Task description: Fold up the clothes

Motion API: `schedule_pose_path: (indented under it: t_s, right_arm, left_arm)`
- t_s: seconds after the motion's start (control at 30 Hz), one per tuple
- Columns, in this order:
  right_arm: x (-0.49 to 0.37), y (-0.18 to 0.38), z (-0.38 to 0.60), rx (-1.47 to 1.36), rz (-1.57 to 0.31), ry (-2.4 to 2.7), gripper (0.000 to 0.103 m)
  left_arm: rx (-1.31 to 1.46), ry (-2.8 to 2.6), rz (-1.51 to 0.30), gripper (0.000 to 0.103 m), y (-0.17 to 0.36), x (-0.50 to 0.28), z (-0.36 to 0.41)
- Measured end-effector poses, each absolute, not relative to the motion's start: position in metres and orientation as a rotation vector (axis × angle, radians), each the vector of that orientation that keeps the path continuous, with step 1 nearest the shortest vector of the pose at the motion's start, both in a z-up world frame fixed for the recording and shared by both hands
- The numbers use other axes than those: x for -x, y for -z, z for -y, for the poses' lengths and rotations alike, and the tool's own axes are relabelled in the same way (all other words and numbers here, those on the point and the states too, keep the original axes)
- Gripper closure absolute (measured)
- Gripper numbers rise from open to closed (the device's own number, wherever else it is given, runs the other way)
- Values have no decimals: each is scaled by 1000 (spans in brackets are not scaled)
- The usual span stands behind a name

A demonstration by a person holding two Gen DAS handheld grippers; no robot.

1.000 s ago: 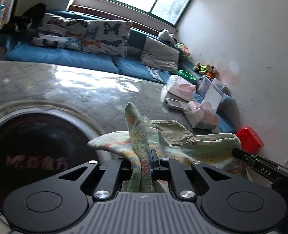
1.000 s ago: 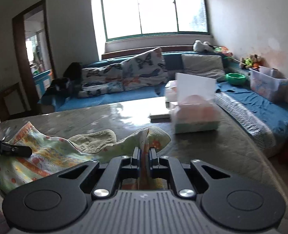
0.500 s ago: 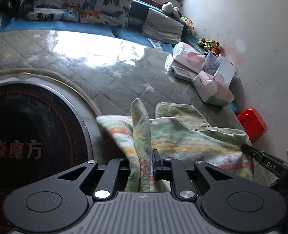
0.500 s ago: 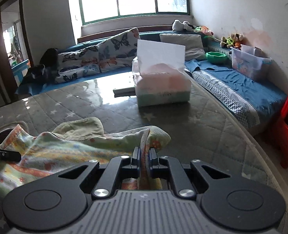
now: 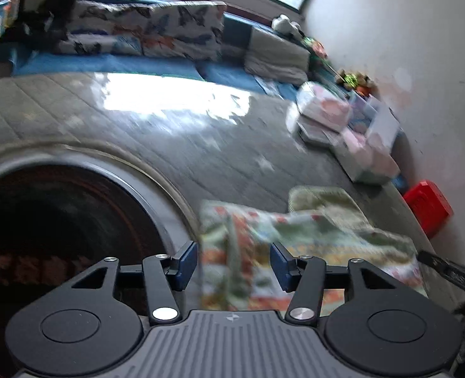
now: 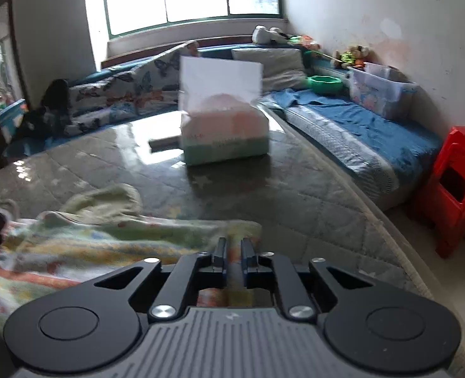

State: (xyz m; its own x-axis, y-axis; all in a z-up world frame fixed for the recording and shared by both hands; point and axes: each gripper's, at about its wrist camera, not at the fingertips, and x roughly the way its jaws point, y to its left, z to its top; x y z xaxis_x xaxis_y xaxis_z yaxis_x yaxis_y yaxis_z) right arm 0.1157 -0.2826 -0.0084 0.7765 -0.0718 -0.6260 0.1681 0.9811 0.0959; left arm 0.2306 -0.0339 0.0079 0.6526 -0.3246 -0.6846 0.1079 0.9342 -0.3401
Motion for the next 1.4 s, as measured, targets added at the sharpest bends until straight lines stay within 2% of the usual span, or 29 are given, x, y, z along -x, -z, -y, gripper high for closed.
schedule_pose_path:
  t_s: [0.1, 0.13, 0.17, 0.3, 0.43, 0.77, 1.0, 1.1, 1.2, 1.4]
  right_arm:
    - [-123, 2, 269, -141, -675, 63, 89]
    - [-128, 3, 265, -143, -685, 40, 81]
    - [-132, 5, 261, -142, -695, 28, 77]
    - [-152, 18, 248, -115, -730, 24, 74]
    - [-161, 22, 247, -113, -729, 29, 65]
    - [-140, 4, 224, -61, -725, -84, 59]
    - [-114, 7, 183, 19, -775, -215, 50]
    - [-101, 6, 169, 47, -772, -243, 49]
    - [-90, 6, 155, 76, -769, -261, 43]
    - [-72, 8, 137, 124, -738, -242, 42]
  left_arm:
    - [288, 271, -800, 53, -15, -231, 38]
    - [286, 289, -796, 55, -17, -231, 42]
    - [286, 311, -795, 56, -18, -231, 46]
    - [281, 395, -808, 56, -16, -231, 65]
    - [248, 446, -830, 56, -8, -237, 85]
    - [210, 481, -838, 56, -1, -248, 114]
    - [204, 460, -845, 56, 7, -251, 113]
    - [196, 464, -833, 56, 1, -239, 107]
    - [162, 468, -799, 56, -5, -217, 97]
    - [56, 428, -752, 56, -3, -172, 79]
